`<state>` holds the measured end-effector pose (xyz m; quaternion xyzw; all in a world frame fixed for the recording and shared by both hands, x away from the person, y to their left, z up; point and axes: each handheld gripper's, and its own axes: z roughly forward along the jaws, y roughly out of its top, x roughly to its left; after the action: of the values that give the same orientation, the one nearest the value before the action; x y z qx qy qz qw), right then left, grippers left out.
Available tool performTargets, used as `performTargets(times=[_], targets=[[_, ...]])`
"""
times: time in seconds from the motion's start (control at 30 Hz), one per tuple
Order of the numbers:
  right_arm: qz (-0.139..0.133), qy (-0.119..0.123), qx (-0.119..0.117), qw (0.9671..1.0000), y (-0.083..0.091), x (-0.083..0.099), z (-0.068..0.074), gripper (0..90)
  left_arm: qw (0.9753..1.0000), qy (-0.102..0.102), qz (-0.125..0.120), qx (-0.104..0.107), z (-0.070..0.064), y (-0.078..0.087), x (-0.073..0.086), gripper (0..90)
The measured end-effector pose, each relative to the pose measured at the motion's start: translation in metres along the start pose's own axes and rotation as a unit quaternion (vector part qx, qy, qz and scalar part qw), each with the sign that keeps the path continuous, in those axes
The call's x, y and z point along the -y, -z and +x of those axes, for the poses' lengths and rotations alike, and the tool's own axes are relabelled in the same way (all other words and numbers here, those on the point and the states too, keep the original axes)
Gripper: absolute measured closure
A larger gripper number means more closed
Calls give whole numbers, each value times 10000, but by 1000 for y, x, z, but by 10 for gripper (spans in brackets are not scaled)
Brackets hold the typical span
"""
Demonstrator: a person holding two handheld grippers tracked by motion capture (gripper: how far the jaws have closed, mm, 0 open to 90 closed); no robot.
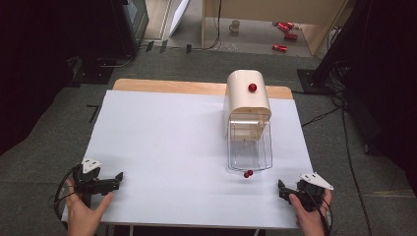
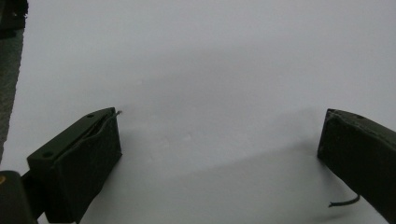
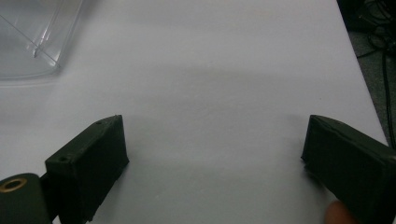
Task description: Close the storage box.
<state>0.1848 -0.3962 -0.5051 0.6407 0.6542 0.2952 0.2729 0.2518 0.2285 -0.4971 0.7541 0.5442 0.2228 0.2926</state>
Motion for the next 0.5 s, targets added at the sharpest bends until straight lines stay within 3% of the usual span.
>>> performTargets(times=[0.33,0.5], targets=[[-58,83,122,9999,2,-2,5,79,10000,-10,-10,-15,0,0,0,0],[-384,-87,-24,9992,12,-11,13,82,10000,-13,-10,-17,-1,0,0,0]])
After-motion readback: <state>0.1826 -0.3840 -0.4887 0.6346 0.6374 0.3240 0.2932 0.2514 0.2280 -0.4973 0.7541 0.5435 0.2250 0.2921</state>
